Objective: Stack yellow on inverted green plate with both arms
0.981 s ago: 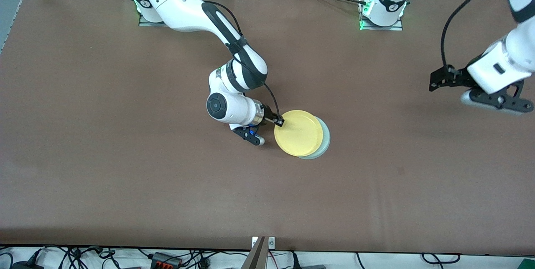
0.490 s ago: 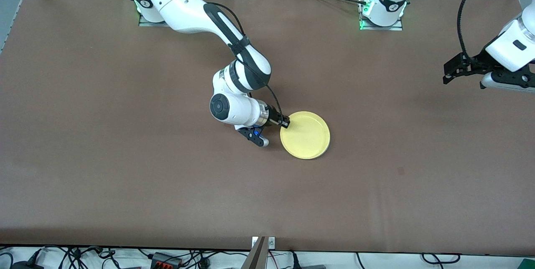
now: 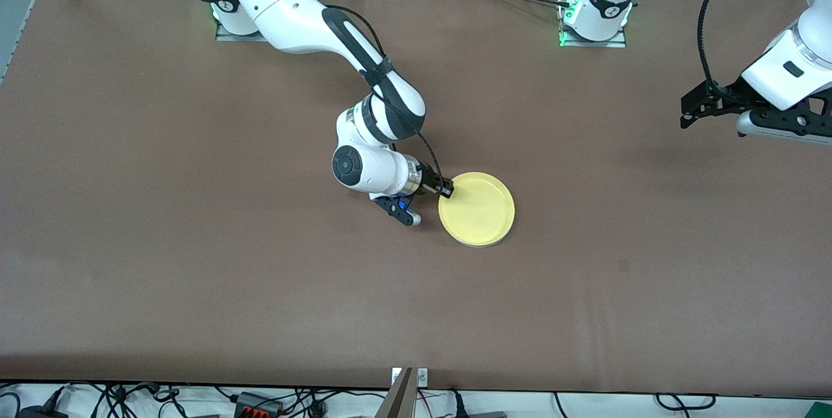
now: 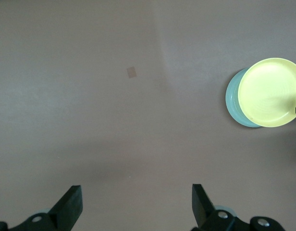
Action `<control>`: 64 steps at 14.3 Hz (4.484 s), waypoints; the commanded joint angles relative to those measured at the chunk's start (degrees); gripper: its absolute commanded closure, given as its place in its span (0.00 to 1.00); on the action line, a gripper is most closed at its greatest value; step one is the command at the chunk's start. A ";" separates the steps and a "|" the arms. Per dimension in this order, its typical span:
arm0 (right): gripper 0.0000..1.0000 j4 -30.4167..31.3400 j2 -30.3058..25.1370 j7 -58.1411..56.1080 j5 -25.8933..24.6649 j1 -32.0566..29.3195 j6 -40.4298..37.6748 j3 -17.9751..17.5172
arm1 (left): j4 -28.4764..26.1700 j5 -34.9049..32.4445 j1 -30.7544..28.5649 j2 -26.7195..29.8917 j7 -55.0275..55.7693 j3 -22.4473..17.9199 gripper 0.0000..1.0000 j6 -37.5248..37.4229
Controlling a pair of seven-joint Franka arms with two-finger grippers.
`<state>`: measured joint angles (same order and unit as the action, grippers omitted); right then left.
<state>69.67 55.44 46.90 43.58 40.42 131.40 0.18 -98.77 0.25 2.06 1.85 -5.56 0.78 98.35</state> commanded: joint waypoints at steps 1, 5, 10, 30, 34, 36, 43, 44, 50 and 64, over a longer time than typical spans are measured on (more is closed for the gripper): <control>1.00 -2.17 1.78 1.00 0.98 0.36 1.14 -0.09 | 0.33 -1.31 0.22 0.35 0.73 0.45 0.00 -0.97; 1.00 -2.17 1.87 1.09 1.06 0.36 1.75 -0.09 | 0.77 -1.48 0.23 0.34 0.73 1.58 0.00 -1.05; 1.00 -2.17 1.69 2.23 1.06 0.36 1.84 -1.41 | 1.03 -2.19 0.22 0.34 0.73 1.68 0.00 -1.41; 0.00 -1.73 -16.49 -10.75 -27.32 -10.78 -26.70 6.24 | 1.12 -2.19 0.05 0.17 0.82 1.77 0.00 -1.93; 0.00 -1.82 -20.36 -19.45 -27.41 -21.85 -32.26 6.33 | 1.12 -2.19 0.05 0.17 0.82 1.77 0.00 -1.93; 0.00 -1.91 -21.68 -21.84 -27.33 -26.34 -36.54 6.41 | 1.12 -2.19 0.14 0.17 0.82 1.77 0.00 -1.93; 0.00 1.94 -27.82 -36.33 -38.90 -32.42 -35.79 7.47 | 1.47 -2.19 -0.13 0.08 0.73 1.77 0.00 -2.02; 0.00 3.00 -29.58 -37.48 -40.67 -32.34 -34.12 7.47 | 1.56 -2.19 -0.13 0.08 0.82 1.77 0.00 -2.02; 0.00 9.69 -39.87 -45.47 -44.55 -39.00 -32.08 6.68 | 1.65 -2.19 -0.30 -0.01 0.73 1.77 0.00 -2.37; 0.00 22.85 -52.35 -45.93 -45.08 -42.89 -35.08 2.28 | 1.91 -2.19 -0.48 -0.01 0.73 1.68 0.00 -3.60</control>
<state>83.51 9.60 0.85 -0.41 -2.20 93.12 3.49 -98.04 -0.46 1.66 1.85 -5.19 2.24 96.01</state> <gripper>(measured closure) 0.000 0.000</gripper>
